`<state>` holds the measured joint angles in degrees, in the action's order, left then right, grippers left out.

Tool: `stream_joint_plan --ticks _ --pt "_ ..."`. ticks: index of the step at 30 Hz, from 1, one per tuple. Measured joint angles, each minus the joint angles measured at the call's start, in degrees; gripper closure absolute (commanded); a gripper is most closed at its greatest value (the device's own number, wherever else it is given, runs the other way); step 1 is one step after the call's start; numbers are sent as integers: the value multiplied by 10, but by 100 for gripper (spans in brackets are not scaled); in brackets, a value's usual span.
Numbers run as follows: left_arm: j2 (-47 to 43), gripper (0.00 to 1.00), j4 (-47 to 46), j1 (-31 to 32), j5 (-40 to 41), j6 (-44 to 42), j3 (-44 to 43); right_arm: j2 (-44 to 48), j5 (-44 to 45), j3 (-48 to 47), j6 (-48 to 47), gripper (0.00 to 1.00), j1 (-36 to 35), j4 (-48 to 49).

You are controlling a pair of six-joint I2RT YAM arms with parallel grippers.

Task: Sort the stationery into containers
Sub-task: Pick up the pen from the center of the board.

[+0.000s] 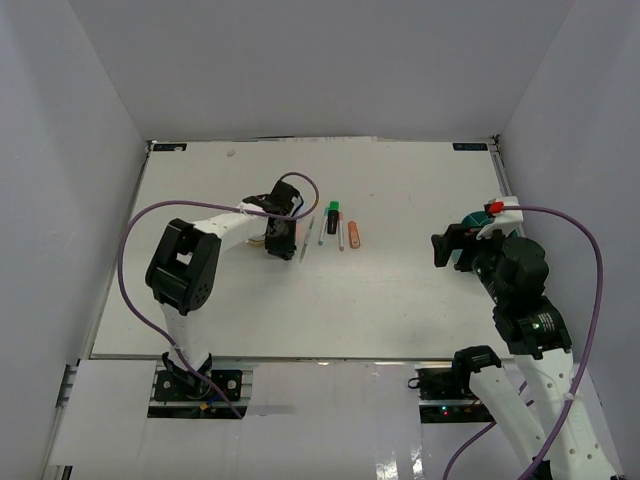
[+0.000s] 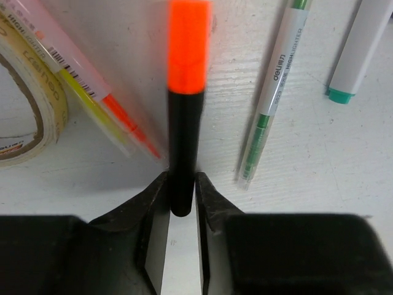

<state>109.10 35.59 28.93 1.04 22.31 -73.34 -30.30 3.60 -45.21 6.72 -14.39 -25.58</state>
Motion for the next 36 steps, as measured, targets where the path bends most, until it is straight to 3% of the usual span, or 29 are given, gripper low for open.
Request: stream_joint_plan --ticks 13,22,30,36 --pt "-15 98 6 17 13 7 16 -3 -24 0 -1 10 0 -1" --pt "-115 100 12 19 -14 -28 59 -68 -100 -37 3 10 0 -13" --pt "-302 100 -78 21 -158 -154 112 -151 -250 -63 18 0 -4 57" --pt "-345 100 -150 21 -326 -217 131 -244 -357 -86 25 0 -37 124"
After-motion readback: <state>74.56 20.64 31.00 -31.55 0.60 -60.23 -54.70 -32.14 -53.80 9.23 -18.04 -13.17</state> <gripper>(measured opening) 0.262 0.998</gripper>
